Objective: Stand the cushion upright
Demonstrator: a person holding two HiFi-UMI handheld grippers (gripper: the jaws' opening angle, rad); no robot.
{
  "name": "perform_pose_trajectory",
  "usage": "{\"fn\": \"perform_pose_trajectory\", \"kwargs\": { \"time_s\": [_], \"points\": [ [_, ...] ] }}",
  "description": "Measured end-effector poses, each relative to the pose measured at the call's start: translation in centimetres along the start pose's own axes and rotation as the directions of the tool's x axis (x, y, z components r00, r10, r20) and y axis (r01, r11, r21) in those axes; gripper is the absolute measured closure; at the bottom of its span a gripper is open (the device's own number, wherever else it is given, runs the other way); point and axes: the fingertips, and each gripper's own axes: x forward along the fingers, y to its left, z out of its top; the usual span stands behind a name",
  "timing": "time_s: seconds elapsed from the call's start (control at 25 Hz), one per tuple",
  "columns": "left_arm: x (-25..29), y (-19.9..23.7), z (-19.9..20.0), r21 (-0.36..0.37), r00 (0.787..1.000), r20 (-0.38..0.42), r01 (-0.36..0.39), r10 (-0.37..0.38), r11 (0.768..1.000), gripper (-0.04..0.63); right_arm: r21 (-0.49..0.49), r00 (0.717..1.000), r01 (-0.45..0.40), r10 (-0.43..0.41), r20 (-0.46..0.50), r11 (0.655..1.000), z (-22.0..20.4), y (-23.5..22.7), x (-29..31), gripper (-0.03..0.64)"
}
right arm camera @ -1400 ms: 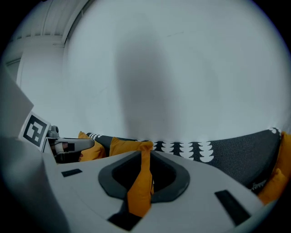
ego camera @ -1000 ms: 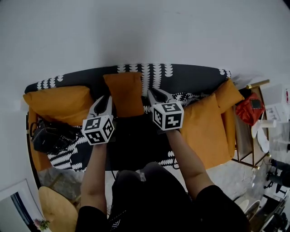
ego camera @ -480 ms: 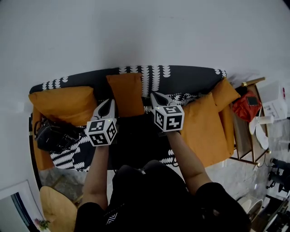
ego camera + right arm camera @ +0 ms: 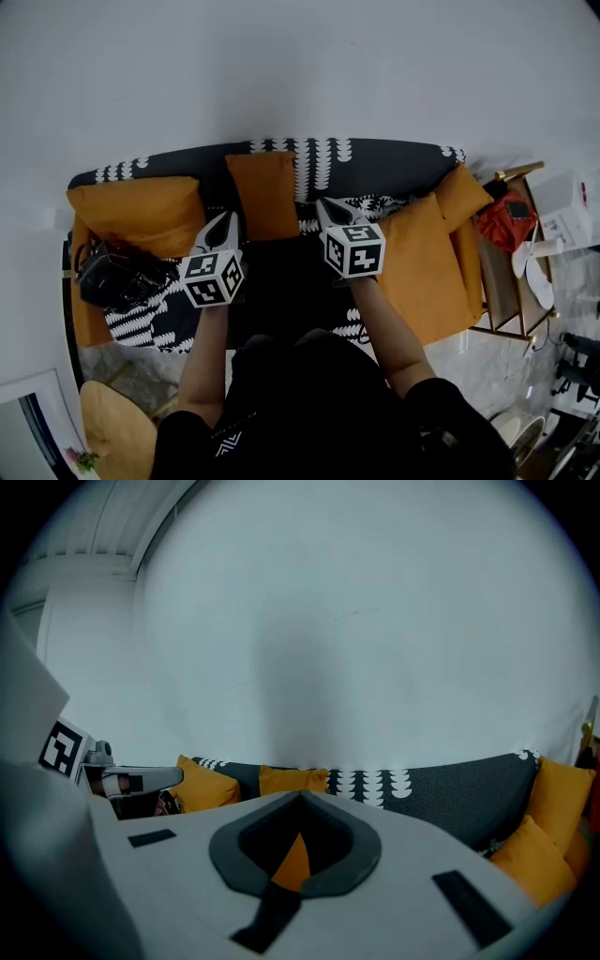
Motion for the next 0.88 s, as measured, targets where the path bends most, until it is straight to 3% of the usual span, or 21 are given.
{"fn": "perform_pose_trajectory", "kwargs": {
  "time_s": [0.88],
  "points": [
    [-3.4,0.3,-1.0,-0.054,0.997,0.010,-0.072,0.073,0.996,0.584,-0.010,0.996,-0.068,0.067,-0.053,0.998,-1.8,1.3,-1.3,0.623]
  ]
}}
